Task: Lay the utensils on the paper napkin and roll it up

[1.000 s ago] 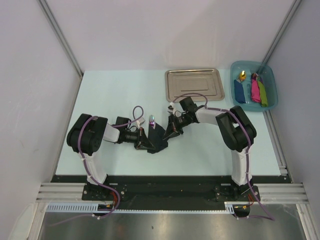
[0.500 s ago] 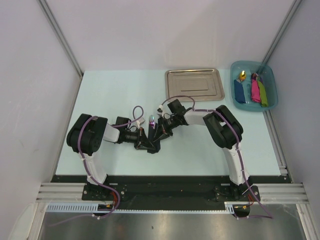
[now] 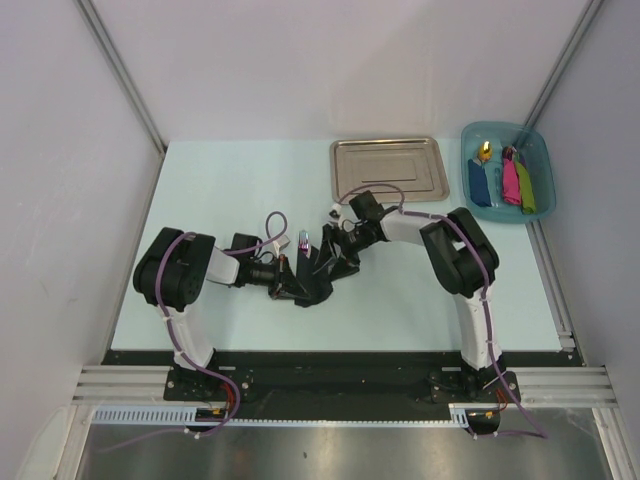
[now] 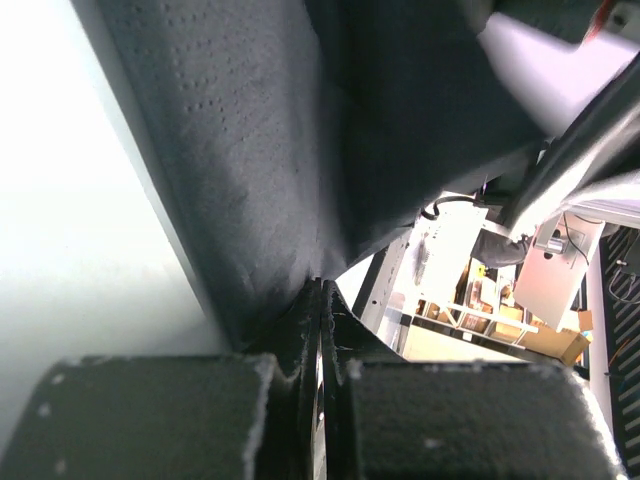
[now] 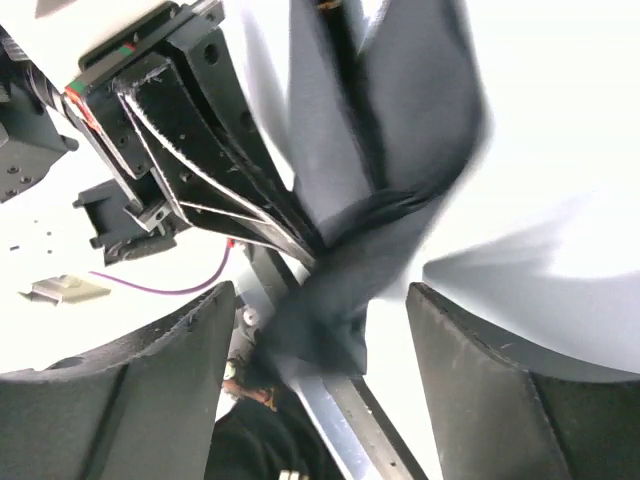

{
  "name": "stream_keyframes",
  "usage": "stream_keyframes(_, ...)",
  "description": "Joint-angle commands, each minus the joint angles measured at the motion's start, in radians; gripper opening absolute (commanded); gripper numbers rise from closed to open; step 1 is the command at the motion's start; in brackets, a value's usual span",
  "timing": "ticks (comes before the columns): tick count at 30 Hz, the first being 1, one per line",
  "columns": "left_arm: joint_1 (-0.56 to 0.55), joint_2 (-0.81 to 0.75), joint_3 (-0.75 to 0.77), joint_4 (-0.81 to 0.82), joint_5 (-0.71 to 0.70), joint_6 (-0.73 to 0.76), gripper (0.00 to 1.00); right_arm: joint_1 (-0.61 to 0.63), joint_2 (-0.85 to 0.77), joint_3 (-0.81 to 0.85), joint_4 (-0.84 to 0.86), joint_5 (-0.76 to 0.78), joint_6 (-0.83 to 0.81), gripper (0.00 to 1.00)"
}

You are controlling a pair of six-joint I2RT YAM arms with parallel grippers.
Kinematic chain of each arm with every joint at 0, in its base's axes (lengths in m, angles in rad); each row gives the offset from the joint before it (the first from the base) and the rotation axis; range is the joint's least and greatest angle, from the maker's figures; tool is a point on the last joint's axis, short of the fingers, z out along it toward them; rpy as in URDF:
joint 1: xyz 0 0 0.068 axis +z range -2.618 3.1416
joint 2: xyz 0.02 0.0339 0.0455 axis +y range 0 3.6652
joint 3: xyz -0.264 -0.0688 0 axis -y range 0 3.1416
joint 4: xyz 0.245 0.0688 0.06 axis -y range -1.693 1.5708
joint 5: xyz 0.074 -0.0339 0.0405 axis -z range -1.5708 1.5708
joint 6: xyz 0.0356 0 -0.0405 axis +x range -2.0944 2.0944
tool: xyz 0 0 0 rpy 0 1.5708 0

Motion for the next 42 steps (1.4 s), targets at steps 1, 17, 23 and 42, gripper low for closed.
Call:
stream_keyframes(1, 0.012, 0.008, -0.014, -0.040, -0.153, 0.079, 0.00, -0.034, -0.053, 0.008, -0.147, 0.104, -0.110, 0.75)
stream_keyframes(17, 0.011, 0.005, -0.012, -0.049, -0.153, 0.084, 0.00, -0.014, 0.027, 0.068, -0.150, -0.009, -0.107, 0.33)
stream_keyframes(23, 0.012, 0.005, -0.009, -0.051, -0.153, 0.085, 0.00, 0.001, 0.037, 0.097, -0.116, -0.048, -0.051, 0.14)
stream_keyframes(42, 0.009, -0.037, -0.006, -0.054, -0.139, 0.090, 0.00, 0.055, 0.158, 0.165, -0.002, -0.019, 0.048, 0.02)
